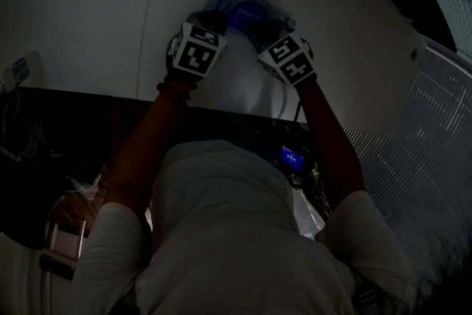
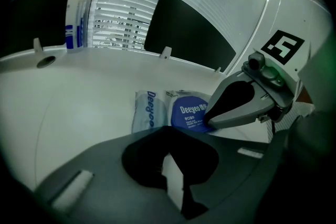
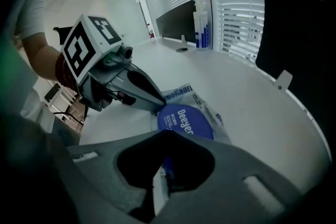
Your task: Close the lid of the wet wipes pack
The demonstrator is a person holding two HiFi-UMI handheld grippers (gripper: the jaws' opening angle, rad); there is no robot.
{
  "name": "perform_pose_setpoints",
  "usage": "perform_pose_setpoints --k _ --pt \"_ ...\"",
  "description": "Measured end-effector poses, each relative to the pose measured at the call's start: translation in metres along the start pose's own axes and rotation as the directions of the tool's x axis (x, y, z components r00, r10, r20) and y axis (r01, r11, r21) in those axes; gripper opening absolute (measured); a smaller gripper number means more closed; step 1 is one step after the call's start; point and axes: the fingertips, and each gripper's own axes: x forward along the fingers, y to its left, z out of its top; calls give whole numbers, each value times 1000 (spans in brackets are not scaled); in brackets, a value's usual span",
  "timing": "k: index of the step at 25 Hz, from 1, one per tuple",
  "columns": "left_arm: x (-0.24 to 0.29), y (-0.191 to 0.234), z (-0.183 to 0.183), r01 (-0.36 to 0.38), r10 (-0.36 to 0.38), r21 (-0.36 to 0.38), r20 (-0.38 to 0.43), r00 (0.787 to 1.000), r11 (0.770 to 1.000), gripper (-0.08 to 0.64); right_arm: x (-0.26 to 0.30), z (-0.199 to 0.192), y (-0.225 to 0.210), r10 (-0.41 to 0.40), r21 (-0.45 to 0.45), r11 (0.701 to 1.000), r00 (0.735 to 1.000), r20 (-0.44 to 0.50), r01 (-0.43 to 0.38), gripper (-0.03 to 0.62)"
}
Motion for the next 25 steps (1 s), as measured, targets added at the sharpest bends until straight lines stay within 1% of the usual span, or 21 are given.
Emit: perform_pose_setpoints --k 3,7,10,14,20,22,25 --pt "1 1 0 -1 1 3 -8 1000 1000 2 2 0 -1 -4 -5 1000 1000 0 4 3" --pt "-1 3 -2 1 -1 -23 -27 1000 1000 2 0 2 -2 -14 7 1000 1000 16 14 3" --pt "-6 3 4 5 -5 -21 -5 1000 1000 3 -5 6 -2 -30 30 999 998 52 28 3" --pt "-20 -3 25 4 -4 10 34 999 1000 2 -21 23 -6 -74 58 996 990 123 67 3" --pt "-49 -29 55 12 -14 29 90 996 999 3 -63 46 -12 -155 116 984 961 230 131 3" --pt "-60 -38 63 13 -17 36 111 994 999 2 -78 53 -12 -185 137 979 947 265 152 3" --pt "-76 -50 78 7 -18 71 147 989 997 3 -102 68 -13 -221 170 970 918 328 173 3"
